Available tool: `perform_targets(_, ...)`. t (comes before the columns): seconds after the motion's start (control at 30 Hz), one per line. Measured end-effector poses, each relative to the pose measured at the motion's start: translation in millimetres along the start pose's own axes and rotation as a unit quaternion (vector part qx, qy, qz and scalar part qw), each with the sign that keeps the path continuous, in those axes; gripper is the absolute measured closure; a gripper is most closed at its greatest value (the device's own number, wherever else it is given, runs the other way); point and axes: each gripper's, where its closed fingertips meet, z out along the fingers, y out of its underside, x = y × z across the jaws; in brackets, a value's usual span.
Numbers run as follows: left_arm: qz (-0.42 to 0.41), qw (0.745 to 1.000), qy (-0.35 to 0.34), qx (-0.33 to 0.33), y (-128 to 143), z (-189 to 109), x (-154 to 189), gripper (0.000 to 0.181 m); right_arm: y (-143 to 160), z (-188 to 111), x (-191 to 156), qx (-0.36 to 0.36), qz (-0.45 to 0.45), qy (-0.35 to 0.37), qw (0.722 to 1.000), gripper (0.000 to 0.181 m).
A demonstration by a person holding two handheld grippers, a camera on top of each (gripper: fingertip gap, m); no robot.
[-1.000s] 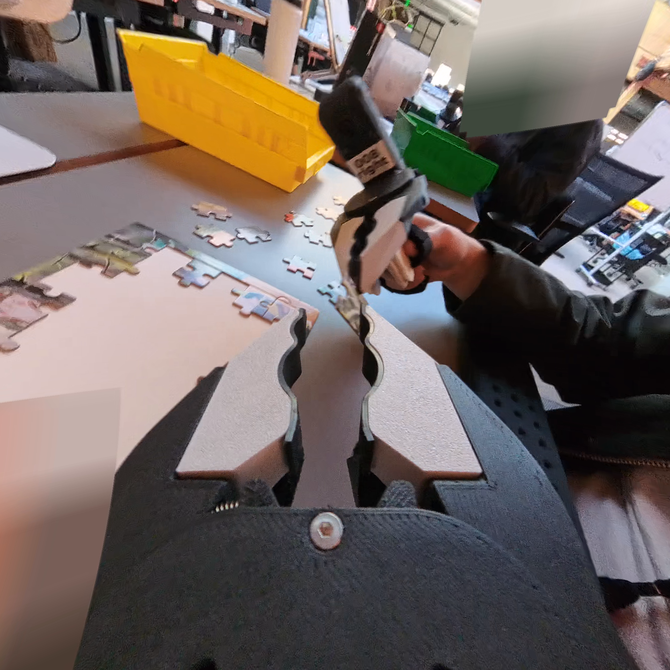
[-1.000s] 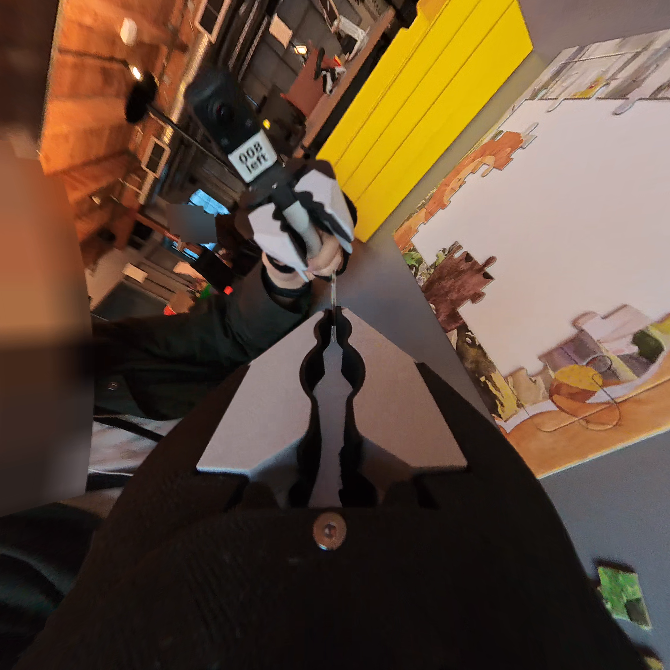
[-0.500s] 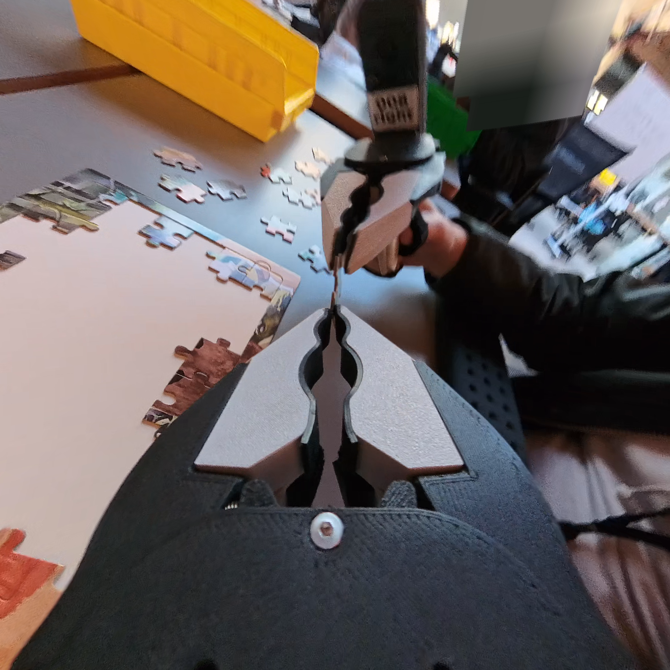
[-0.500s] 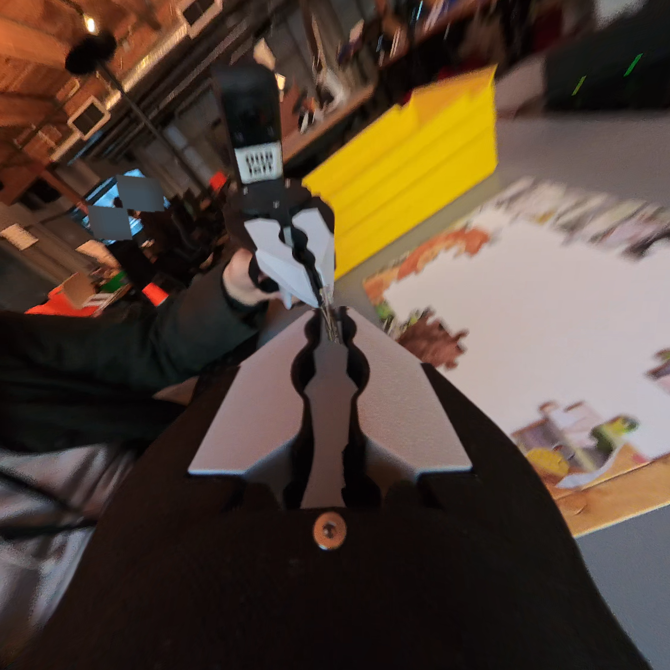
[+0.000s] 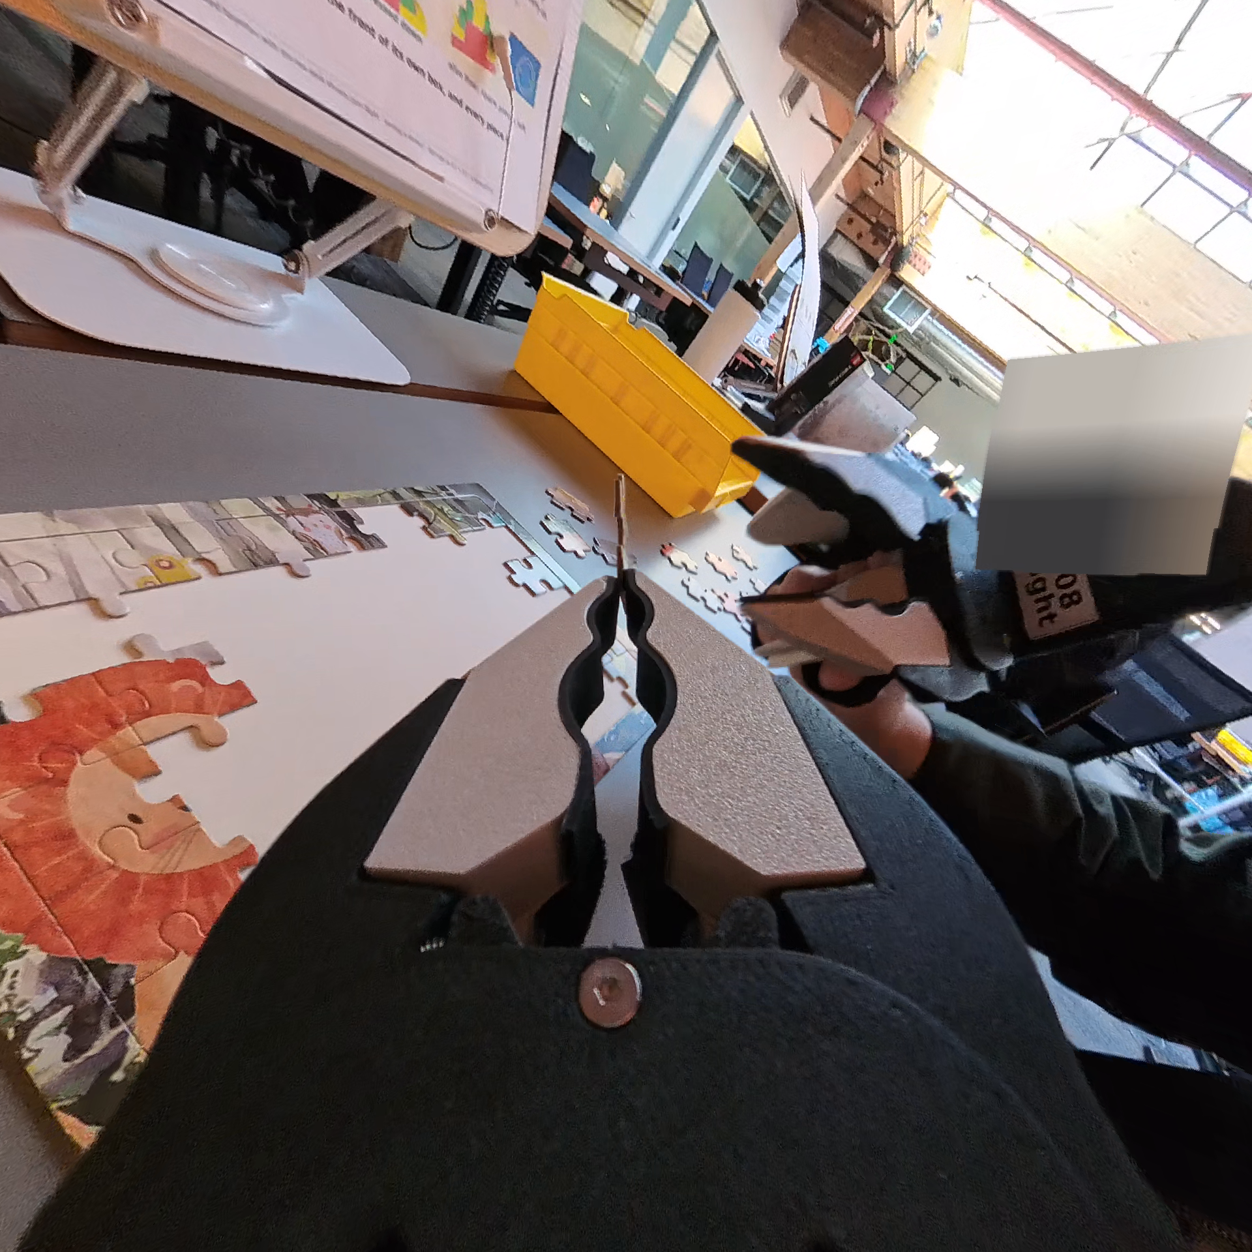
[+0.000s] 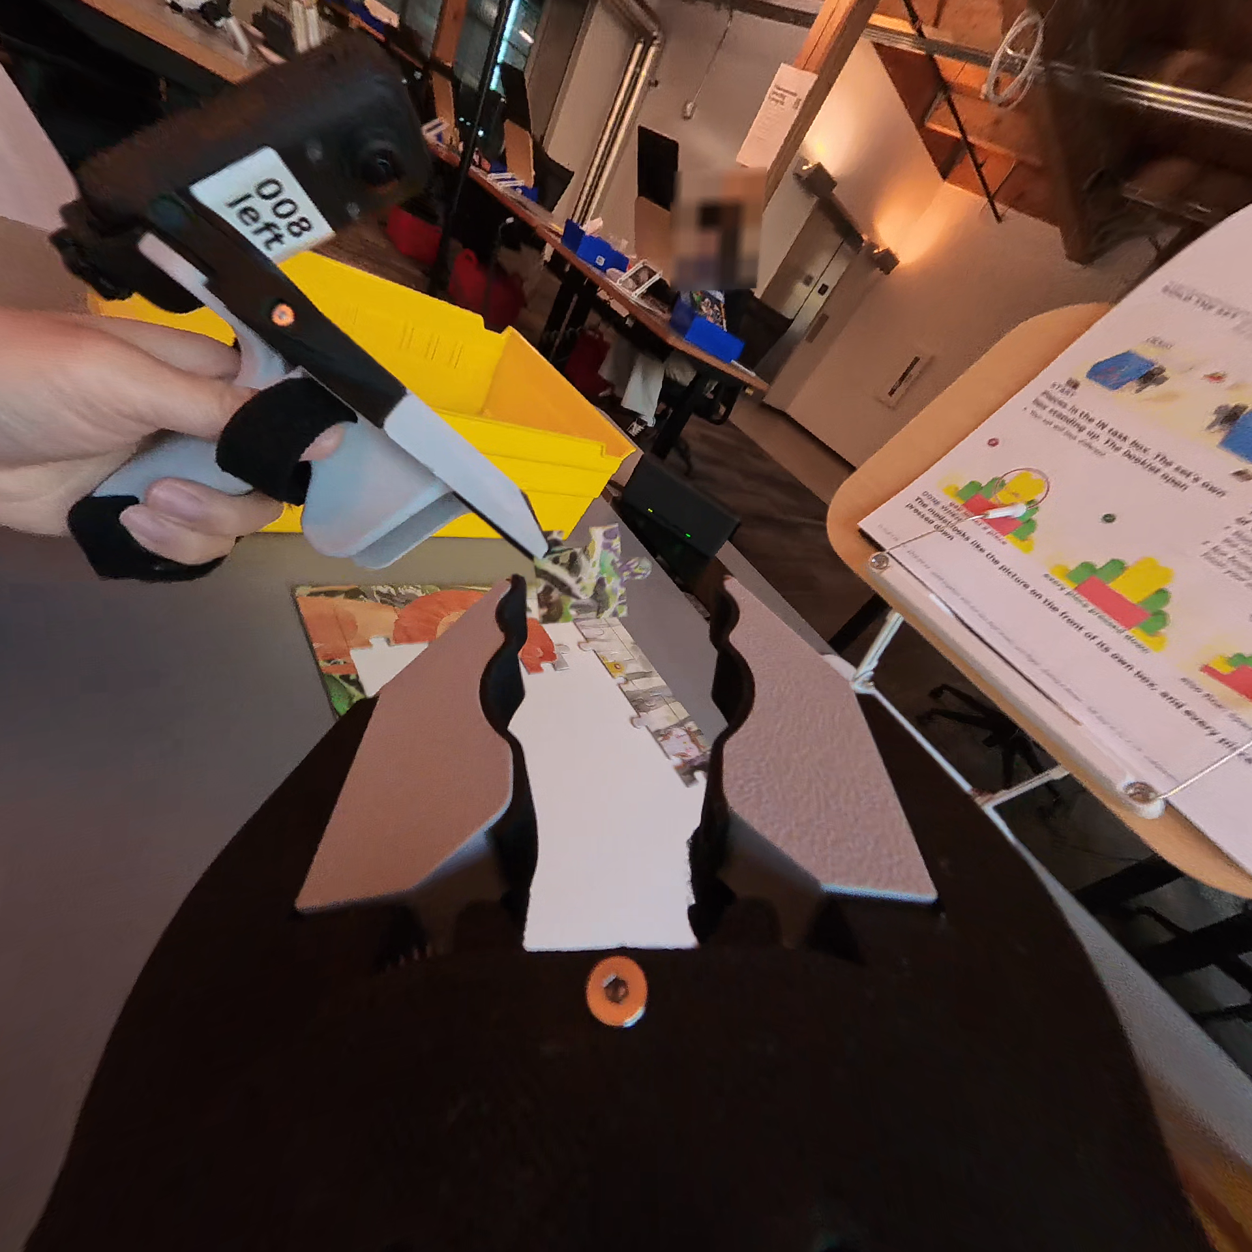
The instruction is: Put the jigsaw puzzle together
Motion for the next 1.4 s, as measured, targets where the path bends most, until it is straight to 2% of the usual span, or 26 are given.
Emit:
perform_targets(0.07, -0.004, 1.000, -0.001, 0.012, -4, -2, -1, 0.181, 5, 7, -8, -0.001, 0.010, 0.001, 1.000, 0.128)
perform_targets(0.17, -0.024, 0.999, 0.018, 0.016, -5, -1, 5, 0.181, 18, 9, -12, -0.033, -0.053, 0.022, 0.998, 0.130)
perform_targets(0.27, -0.031, 0.999, 0.031, 0.013, -4, 0, 12, 0.181, 19, 9, -11, -0.044, -0.073, 0.039, 0.996, 0.131)
perform_targets(0.37, -0.015, 1.000, 0.026, 0.004, 0, 2, 14, 0.181, 9, 5, -9, -0.026, -0.054, 0.048, 0.997, 0.142)
perform_targets(0.6, -0.018, 0.999, 0.045, -0.007, 6, 7, 20, 0.181, 23, 8, -15, -0.057, -0.040, 0.026, 0.997, 0.146)
perform_targets(0.8, -0.014, 0.998, 0.065, -0.007, 2, 5, 24, 0.181, 20, 3, -11, -0.067, -0.031, 0.014, 0.997, 0.150)
perform_targets(0.83, -0.002, 0.998, 0.063, 0.002, -2, 3, 25, 0.176, 22, 2, -9, -0.075, -0.036, 0.012, 0.996, 0.150)
perform_targets(0.9, 0.037, 0.998, 0.053, 0.023, -13, -3, 27, 0.153, 29, -2, -14, -0.082, -0.057, -0.025, 0.995, 0.150)
perform_targets(0.93, 0.065, 0.996, 0.041, 0.041, -21, -8, 28, 0.146, 37, -5, -12, -0.096, -0.072, -0.032, 0.992, 0.150)
perform_targets(1.07, 0.178, 0.981, -0.031, 0.076, -39, -21, 26, 0.136, 62, -19, -15, -0.129, -0.136, -0.097, 0.977, 0.150)
perform_targets(1.17, 0.220, 0.973, -0.053, 0.043, -26, -13, 22, 0.139, 70, -24, -10, -0.152, -0.186, -0.090, 0.966, 0.150)
perform_targets(1.27, 0.217, 0.974, -0.066, -0.005, -9, -4, 10, 0.148, 66, -25, -15, -0.147, -0.207, -0.094, 0.963, 0.150)
perform_targets(1.33, 0.186, 0.981, -0.032, -0.038, 4, 1, 10, 0.156, 66, -23, -18, -0.147, -0.216, -0.093, 0.961, 0.149)
perform_targets(1.4, 0.131, 0.988, 0.011, -0.078, 18, 6, 12, 0.153, 69, -21, -19, -0.151, -0.225, -0.091, 0.958, 0.149)
